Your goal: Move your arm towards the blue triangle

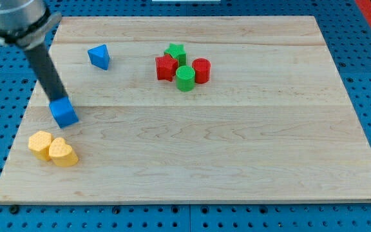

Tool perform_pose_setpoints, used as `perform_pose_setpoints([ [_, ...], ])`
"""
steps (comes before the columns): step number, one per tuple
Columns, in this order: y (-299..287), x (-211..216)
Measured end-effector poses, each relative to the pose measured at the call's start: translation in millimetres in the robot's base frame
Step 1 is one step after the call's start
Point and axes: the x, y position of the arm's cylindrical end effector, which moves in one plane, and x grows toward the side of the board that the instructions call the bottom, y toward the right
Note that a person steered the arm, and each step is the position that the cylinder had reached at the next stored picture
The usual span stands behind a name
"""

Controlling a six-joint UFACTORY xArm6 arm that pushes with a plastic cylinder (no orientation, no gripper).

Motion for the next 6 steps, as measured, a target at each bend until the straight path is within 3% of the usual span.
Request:
perform_pose_setpoints([
  [1,-7.9,34.6],
  [4,-13.3,-159.9],
  [5,1.5,-181.1],
  [6,47.0,-141.8],
])
